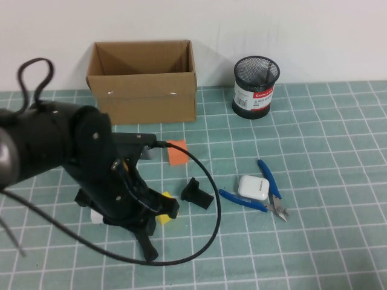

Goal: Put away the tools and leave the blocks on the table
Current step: Pick up the black Screwdriver from the table

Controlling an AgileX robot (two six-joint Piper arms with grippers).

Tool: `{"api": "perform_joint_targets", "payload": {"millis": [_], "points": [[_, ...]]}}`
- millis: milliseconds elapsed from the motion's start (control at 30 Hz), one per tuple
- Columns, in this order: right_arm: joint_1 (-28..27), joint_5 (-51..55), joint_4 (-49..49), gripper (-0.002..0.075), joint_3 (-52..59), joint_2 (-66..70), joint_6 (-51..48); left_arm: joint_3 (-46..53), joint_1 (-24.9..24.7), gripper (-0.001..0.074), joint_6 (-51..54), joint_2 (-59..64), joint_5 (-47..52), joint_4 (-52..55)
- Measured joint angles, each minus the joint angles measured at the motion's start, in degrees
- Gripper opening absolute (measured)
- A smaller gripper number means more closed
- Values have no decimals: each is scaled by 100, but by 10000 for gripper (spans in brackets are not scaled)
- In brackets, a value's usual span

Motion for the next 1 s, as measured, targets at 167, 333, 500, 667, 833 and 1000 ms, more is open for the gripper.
{"api": "perform_joint_targets", "payload": {"millis": [167, 333, 500, 667, 833, 1000], "points": [[0, 0, 0, -7, 0, 0, 0, -150, 0, 329, -414, 331, 79, 210], [0, 0, 0, -8, 0, 0, 0, -148, 51, 377, -1221, 616, -96, 465], [0, 0, 0, -7, 0, 0, 0, -192, 103, 383, -1641, 793, -357, 711], [0, 0, 0, -8, 0, 0, 0, -191, 151, 383, -1744, 967, -589, 786], [0, 0, 0, -8, 0, 0, 0, -195, 261, 383, -1812, 1235, -880, 956], [0, 0, 0, -8, 0, 0, 0, -241, 260, 381, -1910, 1317, -937, 1054]]}}
